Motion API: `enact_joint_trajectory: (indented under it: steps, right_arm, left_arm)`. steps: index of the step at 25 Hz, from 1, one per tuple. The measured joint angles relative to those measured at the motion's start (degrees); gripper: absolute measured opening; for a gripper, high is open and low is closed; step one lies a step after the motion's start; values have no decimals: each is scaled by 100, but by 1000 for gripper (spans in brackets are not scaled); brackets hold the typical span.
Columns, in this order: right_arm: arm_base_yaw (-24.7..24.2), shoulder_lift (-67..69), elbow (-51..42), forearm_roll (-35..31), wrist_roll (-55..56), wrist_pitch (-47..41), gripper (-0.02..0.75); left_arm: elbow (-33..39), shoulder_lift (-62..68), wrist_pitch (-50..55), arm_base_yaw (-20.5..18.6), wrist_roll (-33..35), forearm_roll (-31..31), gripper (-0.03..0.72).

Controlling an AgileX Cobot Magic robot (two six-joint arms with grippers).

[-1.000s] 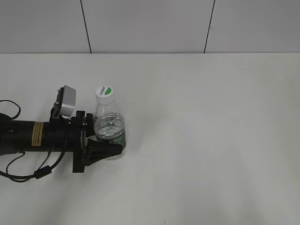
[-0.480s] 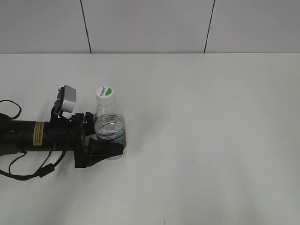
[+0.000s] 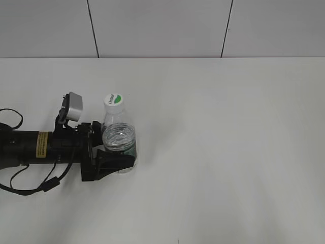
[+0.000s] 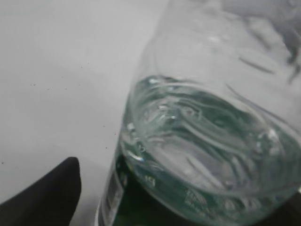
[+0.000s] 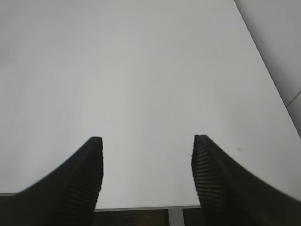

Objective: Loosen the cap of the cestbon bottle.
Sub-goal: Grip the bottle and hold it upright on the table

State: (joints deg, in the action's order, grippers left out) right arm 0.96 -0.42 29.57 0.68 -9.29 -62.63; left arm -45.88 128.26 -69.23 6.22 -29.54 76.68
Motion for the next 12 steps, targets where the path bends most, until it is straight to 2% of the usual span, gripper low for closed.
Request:
enact_joint_trajectory:
  steps: [12]
  right_arm:
    - [0,0,0,0,0,0,457]
  left_arm:
    - [0,0,0,253,35,-501,586]
